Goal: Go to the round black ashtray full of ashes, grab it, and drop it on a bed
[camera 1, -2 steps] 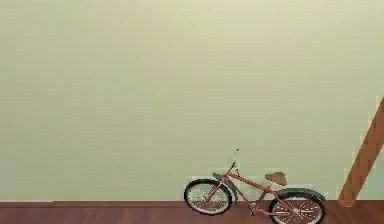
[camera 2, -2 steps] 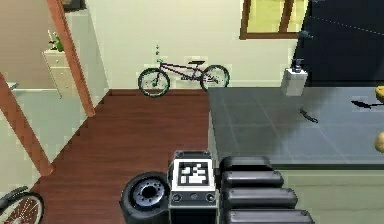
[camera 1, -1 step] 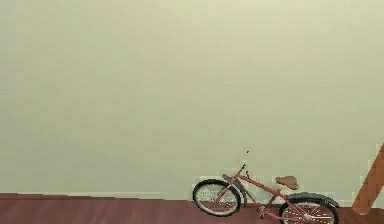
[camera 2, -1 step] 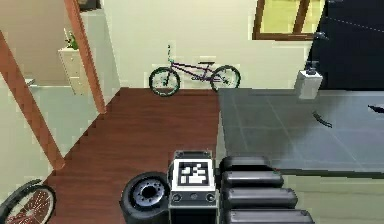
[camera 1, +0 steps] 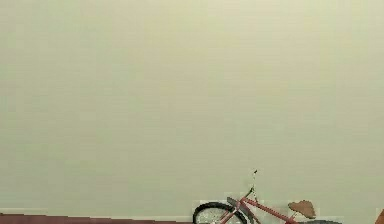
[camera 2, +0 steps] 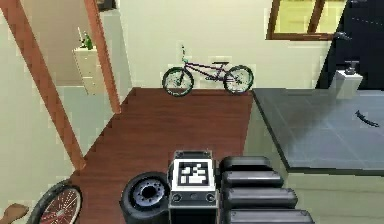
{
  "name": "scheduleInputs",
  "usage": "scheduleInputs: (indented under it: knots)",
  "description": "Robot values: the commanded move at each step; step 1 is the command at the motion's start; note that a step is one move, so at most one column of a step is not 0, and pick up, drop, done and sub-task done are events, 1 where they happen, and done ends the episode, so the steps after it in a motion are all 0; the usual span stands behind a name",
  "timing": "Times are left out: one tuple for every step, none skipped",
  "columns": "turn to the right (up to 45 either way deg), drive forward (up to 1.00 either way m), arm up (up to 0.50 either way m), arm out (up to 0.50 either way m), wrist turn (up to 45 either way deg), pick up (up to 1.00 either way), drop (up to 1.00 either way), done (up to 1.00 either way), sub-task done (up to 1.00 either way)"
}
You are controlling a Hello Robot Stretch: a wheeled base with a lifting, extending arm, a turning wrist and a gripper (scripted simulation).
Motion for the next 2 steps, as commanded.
scheduleInputs:
  knots:
    - [45.0,0.00,0.00,0.00,0.0,0.00,0.00,0.00,0.00]
    - [42.0,0.00,0.00,0.00,0.0,0.00,0.00,0.00,0.00]
